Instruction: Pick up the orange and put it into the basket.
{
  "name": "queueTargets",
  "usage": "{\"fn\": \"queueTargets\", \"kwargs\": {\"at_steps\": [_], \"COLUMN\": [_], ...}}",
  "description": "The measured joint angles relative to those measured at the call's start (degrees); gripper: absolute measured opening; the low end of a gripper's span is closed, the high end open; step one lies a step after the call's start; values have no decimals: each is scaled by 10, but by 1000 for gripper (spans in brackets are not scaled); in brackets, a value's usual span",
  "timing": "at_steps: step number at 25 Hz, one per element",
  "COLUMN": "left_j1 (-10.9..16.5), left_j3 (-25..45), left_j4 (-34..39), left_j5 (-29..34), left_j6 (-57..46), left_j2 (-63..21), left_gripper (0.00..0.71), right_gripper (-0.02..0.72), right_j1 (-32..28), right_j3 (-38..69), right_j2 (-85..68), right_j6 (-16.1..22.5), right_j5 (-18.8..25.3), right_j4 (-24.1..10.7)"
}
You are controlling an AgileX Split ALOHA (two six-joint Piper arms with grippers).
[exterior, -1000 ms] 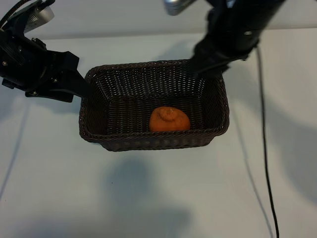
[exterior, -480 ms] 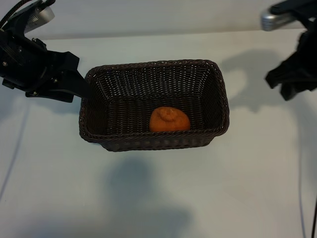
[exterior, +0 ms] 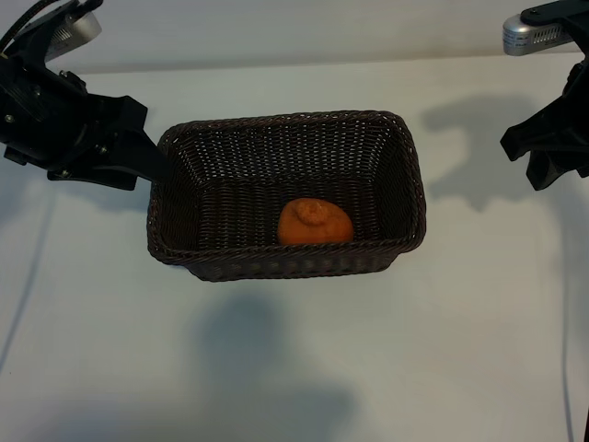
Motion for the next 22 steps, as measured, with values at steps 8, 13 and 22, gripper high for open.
{"fn": "queueTargets", "kwargs": {"at_steps": [8,13,22], "left_j1": [0,0,0], "left_j3": [0,0,0], "left_j4": [0,0,0], "left_j5": [0,0,-3], "left_j6": [0,-1,-1], "left_j2": [0,0,0], "left_gripper": [491,491,491], "right_gripper": [459,459,458], "right_j1": [0,0,0], "right_j3": [0,0,0], "right_j2": [-32,-56,-62], "right_j6": [3,3,3], "right_j5": [0,0,0], "right_j4": [0,0,0]}}
